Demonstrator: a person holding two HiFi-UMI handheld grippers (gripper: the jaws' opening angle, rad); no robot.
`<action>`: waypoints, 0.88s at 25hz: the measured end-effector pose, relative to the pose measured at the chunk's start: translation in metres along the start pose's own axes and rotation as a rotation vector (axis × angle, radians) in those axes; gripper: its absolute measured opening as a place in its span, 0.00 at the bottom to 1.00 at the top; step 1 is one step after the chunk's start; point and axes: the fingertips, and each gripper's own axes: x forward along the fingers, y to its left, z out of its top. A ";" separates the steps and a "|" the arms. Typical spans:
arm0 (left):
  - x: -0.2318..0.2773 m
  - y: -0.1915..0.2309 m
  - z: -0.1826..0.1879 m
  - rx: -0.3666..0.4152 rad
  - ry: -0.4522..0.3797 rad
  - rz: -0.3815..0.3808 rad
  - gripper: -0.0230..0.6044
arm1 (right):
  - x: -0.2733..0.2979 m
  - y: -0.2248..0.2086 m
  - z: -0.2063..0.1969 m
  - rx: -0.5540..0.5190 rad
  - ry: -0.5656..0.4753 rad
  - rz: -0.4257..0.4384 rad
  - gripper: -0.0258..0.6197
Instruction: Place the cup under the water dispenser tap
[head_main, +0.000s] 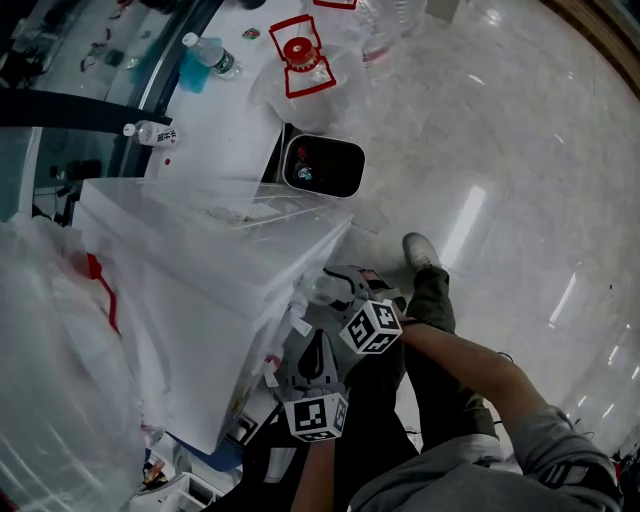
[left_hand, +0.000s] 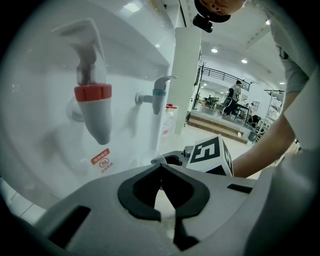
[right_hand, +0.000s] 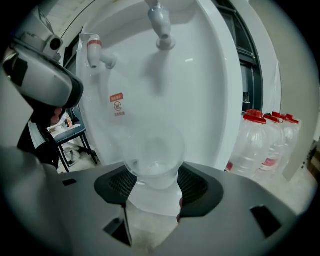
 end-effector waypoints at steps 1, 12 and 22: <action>0.000 0.002 -0.001 0.000 -0.001 0.004 0.05 | 0.003 0.001 -0.001 -0.006 0.001 0.004 0.43; 0.001 0.012 -0.008 -0.006 -0.005 0.024 0.05 | 0.024 0.001 -0.011 -0.009 0.025 0.038 0.43; -0.001 0.009 -0.015 -0.017 0.007 0.022 0.05 | 0.028 0.000 -0.009 -0.040 0.021 0.053 0.44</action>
